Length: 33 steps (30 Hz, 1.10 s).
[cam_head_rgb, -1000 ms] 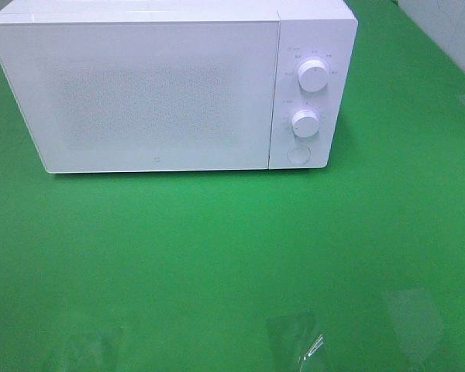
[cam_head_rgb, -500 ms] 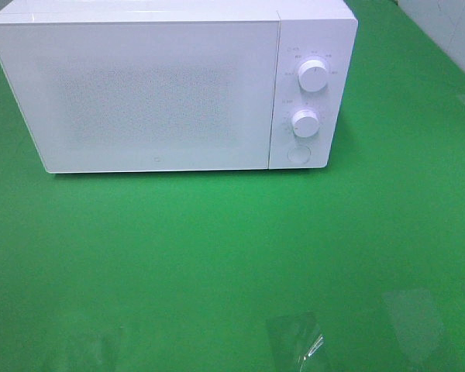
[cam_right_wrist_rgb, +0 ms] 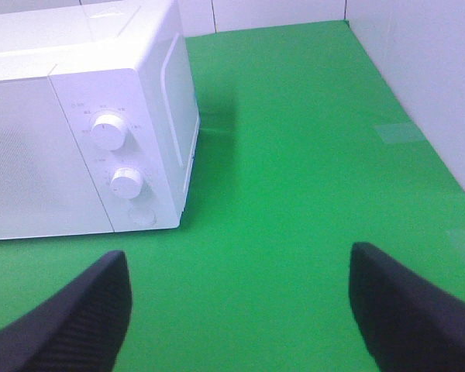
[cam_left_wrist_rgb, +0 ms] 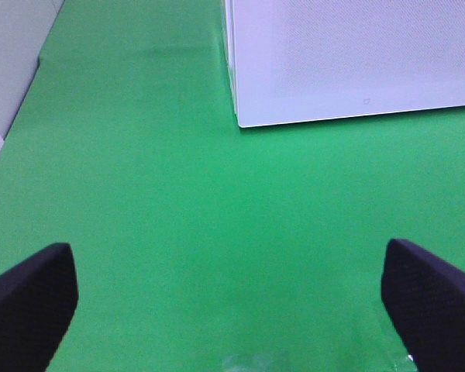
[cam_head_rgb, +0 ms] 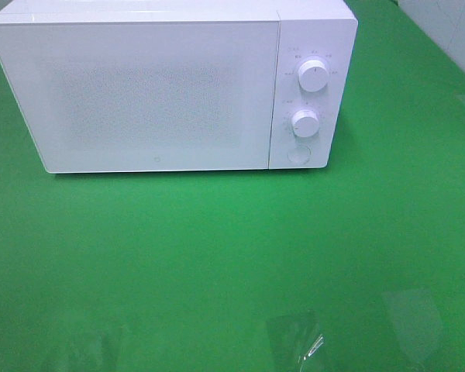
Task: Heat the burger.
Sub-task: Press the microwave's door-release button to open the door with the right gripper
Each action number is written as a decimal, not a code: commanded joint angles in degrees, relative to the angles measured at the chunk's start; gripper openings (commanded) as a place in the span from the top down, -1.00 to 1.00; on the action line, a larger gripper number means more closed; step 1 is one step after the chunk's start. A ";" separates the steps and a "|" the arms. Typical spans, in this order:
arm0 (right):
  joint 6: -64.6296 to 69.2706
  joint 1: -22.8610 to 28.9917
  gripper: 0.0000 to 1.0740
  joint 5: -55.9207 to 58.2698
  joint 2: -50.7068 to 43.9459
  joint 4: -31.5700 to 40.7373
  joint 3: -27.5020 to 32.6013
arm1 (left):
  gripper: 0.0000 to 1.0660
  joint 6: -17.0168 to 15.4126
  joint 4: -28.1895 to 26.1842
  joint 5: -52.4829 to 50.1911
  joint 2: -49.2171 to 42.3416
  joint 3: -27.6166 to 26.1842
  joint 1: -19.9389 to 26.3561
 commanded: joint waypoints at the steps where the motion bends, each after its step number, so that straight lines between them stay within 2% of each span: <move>1: -0.69 -0.29 -0.42 -4.98 2.64 -0.57 1.15 | -0.88 0.06 -0.06 -0.06 -1.38 0.17 0.06; 4: -0.69 -0.29 -0.42 -11.00 7.73 -0.57 2.23 | -0.88 0.06 -0.06 -0.06 -1.38 0.17 0.06; 7: -0.69 -0.29 -0.42 -12.32 9.11 -0.57 2.35 | -0.88 0.06 -0.06 -0.06 -1.38 0.17 0.06; 9: -0.69 -0.29 -0.42 -18.56 15.01 -0.57 2.35 | -0.88 0.06 -0.06 -0.06 -1.38 0.17 0.06; 22: -0.23 -0.29 -0.40 -38.67 33.86 -0.57 2.35 | -0.88 0.06 -0.06 -0.06 -1.38 0.17 0.06; 30: -0.23 -0.29 -0.29 -50.42 45.26 -0.57 2.35 | -0.88 0.06 -0.06 -0.06 -1.38 0.17 0.06; 32: -0.23 0.97 -0.17 -55.86 50.53 -0.57 2.35 | -0.88 0.06 -0.06 -0.06 -1.38 0.17 0.06; 33: -0.23 0.97 -0.17 -55.86 50.53 -0.57 2.35 | -0.88 0.06 -0.06 -0.06 -1.38 0.17 0.06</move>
